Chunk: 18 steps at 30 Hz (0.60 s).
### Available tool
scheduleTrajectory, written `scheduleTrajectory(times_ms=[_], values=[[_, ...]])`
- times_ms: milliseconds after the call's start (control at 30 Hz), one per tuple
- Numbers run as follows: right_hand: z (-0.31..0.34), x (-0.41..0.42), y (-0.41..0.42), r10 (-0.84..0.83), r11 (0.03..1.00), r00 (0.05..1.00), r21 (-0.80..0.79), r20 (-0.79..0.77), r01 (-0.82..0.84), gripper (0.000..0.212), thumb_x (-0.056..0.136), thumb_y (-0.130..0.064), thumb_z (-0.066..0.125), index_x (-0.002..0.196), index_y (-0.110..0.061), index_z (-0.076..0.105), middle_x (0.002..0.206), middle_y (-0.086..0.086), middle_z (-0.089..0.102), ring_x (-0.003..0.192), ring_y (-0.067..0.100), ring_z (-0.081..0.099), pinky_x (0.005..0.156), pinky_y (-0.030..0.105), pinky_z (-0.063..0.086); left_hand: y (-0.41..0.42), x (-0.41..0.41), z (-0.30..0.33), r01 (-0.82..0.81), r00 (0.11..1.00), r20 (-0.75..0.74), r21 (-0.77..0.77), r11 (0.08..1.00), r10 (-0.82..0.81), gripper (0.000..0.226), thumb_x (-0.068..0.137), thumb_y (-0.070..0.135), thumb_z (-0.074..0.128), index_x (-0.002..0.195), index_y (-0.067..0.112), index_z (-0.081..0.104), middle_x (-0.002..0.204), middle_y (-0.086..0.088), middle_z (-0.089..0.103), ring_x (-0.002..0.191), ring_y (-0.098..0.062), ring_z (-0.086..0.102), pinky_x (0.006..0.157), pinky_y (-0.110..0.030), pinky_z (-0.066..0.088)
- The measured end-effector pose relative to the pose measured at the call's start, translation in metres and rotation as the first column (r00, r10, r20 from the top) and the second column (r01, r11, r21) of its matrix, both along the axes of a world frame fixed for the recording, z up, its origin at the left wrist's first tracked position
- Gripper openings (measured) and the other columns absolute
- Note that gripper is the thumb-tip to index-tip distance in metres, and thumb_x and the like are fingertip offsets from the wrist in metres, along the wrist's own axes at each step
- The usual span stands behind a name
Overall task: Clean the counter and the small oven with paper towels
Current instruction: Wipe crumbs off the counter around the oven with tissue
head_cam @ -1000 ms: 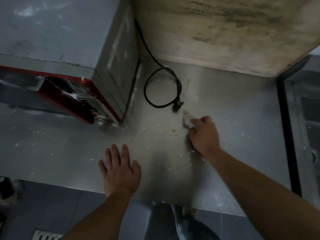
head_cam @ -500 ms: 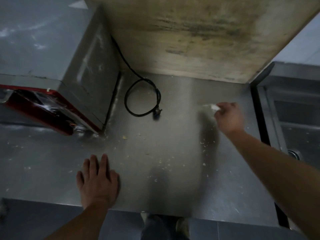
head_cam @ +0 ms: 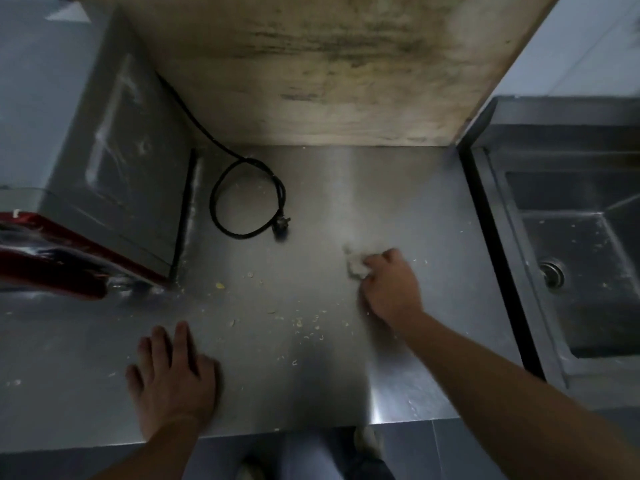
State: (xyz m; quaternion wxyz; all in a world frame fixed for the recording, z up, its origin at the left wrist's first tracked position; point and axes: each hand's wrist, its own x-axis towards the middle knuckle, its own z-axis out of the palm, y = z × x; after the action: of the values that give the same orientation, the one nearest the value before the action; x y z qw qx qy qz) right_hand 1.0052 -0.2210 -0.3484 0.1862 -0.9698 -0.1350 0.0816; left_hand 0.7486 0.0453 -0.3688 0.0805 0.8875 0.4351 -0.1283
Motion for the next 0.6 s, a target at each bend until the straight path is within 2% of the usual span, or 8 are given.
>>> scheduleTrajectory(times_ms=[133, 233, 333, 433, 533, 600], values=[[0.002, -0.055, 0.018, 0.15, 0.987, 0.987, 0.068, -0.056, -0.146, 0.031, 0.081, -0.019, 0.061, 0.11, -0.018, 0.071, 0.108, 0.005, 0.056, 0.083, 0.027, 0.062, 0.075, 0.03, 0.05, 0.002, 0.0, 0.0, 0.002, 1.0, 0.012, -0.018, 1.0, -0.002, 0.073, 0.09, 0.051, 0.026, 0.159, 0.032, 0.017, 0.168, -0.005, 0.009, 0.154, -0.025, 0.002, 0.121, -0.048, 0.007], [0.014, -0.035, 0.021, 0.024, 0.989, 0.997, 0.15, -0.072, -0.012, 0.029, 0.083, -0.017, 0.065, 0.112, -0.022, 0.072, 0.111, 0.003, 0.057, 0.086, 0.024, 0.063, 0.078, 0.026, 0.047, 0.002, 0.0, -0.002, 0.011, 0.999, 0.03, -0.017, 1.0, -0.01, 0.08, 0.082, 0.053, 0.017, 0.159, 0.031, 0.019, 0.168, -0.005, 0.01, 0.153, -0.025, 0.003, 0.121, -0.048, 0.007], [0.032, 0.02, 0.005, -0.089, 0.977, 0.994, 0.201, 0.062, 0.075, 0.029, 0.083, -0.014, 0.066, 0.111, -0.018, 0.072, 0.112, 0.01, 0.058, 0.089, 0.03, 0.063, 0.081, 0.028, 0.047, 0.002, -0.001, -0.004, 0.01, 1.0, 0.028, -0.008, 1.0, -0.01, 0.08, 0.082, 0.054, 0.016, 0.159, 0.031, 0.018, 0.168, -0.005, 0.009, 0.154, -0.025, 0.002, 0.121, -0.049, 0.008], [0.041, 0.09, -0.022, -0.102, 0.994, 0.979, 0.055, 0.178, 0.093, 0.029, 0.088, -0.017, 0.062, 0.116, -0.015, 0.069, 0.117, 0.017, 0.056, 0.095, 0.039, 0.062, 0.085, 0.038, 0.049, 0.003, -0.002, -0.006, 0.011, 0.999, 0.031, 0.003, 1.0, -0.011, 0.08, 0.083, 0.053, 0.017, 0.159, 0.031, 0.019, 0.168, -0.005, 0.01, 0.153, -0.026, 0.002, 0.121, -0.049, 0.007], [0.041, 0.153, -0.059, -0.16, 0.968, 0.972, -0.166, 0.169, 0.188, 0.025, 0.094, -0.022, 0.056, 0.112, -0.01, 0.069, 0.116, 0.022, 0.061, 0.105, 0.04, 0.058, 0.089, 0.043, 0.051, 0.003, -0.003, -0.006, 0.008, 0.999, 0.033, 0.004, 1.0, -0.008, 0.08, 0.082, 0.053, 0.02, 0.159, 0.03, 0.021, 0.168, -0.006, 0.011, 0.154, -0.027, 0.003, 0.122, -0.048, 0.005], [0.034, 0.177, -0.085, -0.264, 0.936, 0.959, -0.214, 0.099, 0.28, 0.025, 0.094, -0.018, 0.058, 0.112, -0.005, 0.068, 0.117, 0.025, 0.063, 0.108, 0.041, 0.059, 0.093, 0.044, 0.051, 0.003, -0.003, -0.007, 0.007, 1.0, 0.026, 0.0, 1.0, -0.007, 0.08, 0.082, 0.052, 0.021, 0.159, 0.03, 0.02, 0.168, -0.006, 0.011, 0.154, -0.027, 0.003, 0.122, -0.048, 0.005]])
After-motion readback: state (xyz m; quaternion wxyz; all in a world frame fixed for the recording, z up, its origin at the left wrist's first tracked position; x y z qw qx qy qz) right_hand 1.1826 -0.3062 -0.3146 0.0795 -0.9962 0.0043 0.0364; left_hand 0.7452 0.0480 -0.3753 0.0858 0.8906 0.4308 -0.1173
